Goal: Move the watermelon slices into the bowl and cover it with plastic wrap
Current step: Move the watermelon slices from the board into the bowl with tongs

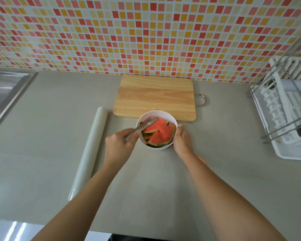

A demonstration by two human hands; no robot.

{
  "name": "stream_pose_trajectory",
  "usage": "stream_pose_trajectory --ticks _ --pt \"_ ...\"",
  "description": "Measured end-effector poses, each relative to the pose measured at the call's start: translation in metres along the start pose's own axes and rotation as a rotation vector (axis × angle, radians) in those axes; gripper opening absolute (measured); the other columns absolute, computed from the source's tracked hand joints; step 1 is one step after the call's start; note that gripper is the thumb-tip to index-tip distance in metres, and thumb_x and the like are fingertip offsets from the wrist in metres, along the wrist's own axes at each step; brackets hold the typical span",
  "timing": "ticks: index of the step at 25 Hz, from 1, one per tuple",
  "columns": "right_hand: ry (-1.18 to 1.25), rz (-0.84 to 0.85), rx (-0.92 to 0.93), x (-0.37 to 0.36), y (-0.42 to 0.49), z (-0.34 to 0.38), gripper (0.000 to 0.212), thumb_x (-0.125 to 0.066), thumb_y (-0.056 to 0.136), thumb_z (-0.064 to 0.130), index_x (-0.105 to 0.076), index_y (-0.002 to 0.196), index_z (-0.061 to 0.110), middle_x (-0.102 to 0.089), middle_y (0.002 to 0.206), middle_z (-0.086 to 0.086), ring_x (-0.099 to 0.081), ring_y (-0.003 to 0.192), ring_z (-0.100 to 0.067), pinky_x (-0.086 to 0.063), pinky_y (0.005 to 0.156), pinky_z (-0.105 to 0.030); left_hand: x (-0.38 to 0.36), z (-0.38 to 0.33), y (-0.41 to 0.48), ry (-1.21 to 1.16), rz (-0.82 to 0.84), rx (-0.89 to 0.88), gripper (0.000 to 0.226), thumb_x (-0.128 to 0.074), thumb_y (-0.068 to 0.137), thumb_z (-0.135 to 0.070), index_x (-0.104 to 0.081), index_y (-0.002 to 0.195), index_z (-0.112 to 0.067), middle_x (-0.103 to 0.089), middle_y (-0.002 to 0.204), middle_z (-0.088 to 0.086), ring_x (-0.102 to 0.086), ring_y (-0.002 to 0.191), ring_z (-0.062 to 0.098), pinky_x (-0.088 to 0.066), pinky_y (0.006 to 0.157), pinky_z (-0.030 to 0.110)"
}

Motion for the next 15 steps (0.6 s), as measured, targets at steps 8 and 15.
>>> stream_pose_trajectory --ticks 8,15 --pt "-0.070 0.025 0.050 0.001 0.008 0.004 0.047 -0.019 0.099 0.035 -0.051 0.076 0.009 -0.057 0.078 -0.009 -0.053 0.078 -0.027 -0.032 0.068 -0.029 -0.034 0.020 0.127 0.190 0.040 0.198 0.028 -0.046 0.092 -0.025 -0.056 0.079 -0.001 -0.050 0.065 0.004 -0.046 0.067 0.026 -0.031 0.050 0.030" --pt "-0.015 -0.002 0.047 0.001 0.008 -0.004 0.048 -0.026 0.098 0.040 -0.048 0.064 0.015 -0.056 0.063 0.002 -0.052 0.062 -0.014 -0.032 0.056 -0.031 -0.063 0.036 0.171 0.408 0.024 0.200 0.035 -0.042 0.098 -0.027 -0.058 0.115 0.000 -0.048 0.123 0.016 -0.051 0.107 0.034 -0.046 0.085 0.046"
Point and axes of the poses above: each hand's wrist, its own y-axis towards the middle knuckle, its own x-axis out of the back of the hand, z = x × y, the point moved 7 cm from there along y, towards the middle knuckle
